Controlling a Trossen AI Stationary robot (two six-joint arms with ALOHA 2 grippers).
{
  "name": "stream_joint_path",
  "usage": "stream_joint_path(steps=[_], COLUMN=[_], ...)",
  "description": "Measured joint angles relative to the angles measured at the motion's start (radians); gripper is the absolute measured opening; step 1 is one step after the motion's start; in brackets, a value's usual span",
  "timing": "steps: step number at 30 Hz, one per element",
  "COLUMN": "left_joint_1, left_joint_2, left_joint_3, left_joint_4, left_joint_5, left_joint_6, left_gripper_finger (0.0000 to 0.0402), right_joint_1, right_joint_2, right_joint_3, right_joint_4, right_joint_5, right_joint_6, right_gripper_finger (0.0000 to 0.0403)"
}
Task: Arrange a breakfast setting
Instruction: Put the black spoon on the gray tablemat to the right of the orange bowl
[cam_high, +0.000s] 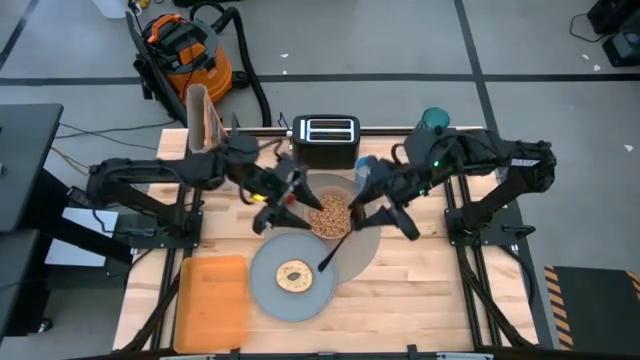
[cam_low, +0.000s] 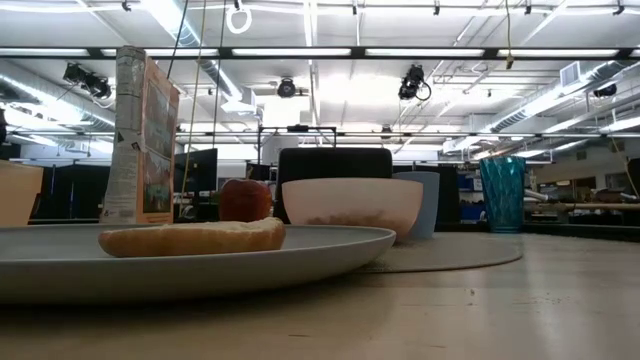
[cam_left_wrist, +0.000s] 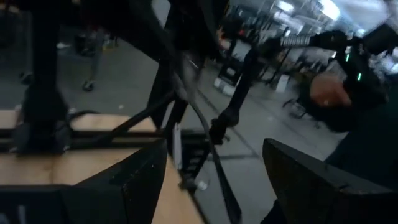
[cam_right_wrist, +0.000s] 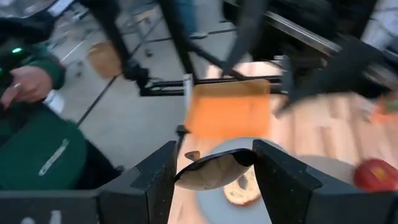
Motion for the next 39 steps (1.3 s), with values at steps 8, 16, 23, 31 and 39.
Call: stream_joint_path(steps=[8,16,23,31,39], left_joint_1=[-0.048,-0.068,-0.085,-0.094,-0.078], left_joint_2=[0.15,0.251,0.278,0.278,0.279], left_joint_3=[0.0,0.0,0.0,0.0,0.0], left_joint_4=[0.335,0.487,0.519,0.522,0.511], left_joint_5=[0.061,0.068,0.067,0.092,0.116], left_joint_6=[-0.173,-0.292,-0.348,-0.347,-0.331], left_gripper_finger=[0.0274,0.0273,0.0204,0.0039,0.0011], right_joint_1=[0.044,0.046,0.046,0.042,0.048], right_joint_2=[0.01,0.023,0.039,0.039,0.039], right_joint_3=[0.0,0.0,0.0,0.0,0.0], right_joint_4=[0.041,0.07,0.067,0.076,0.077], right_joint_5=[-0.005,-0.009,-0.01,-0.031,0.004], right_joint_6=[-0.168,-0.305,-0.335,-0.331,-0.186], right_gripper_finger=[0.0204,0.0204,0.0204,0.0205,0.0224])
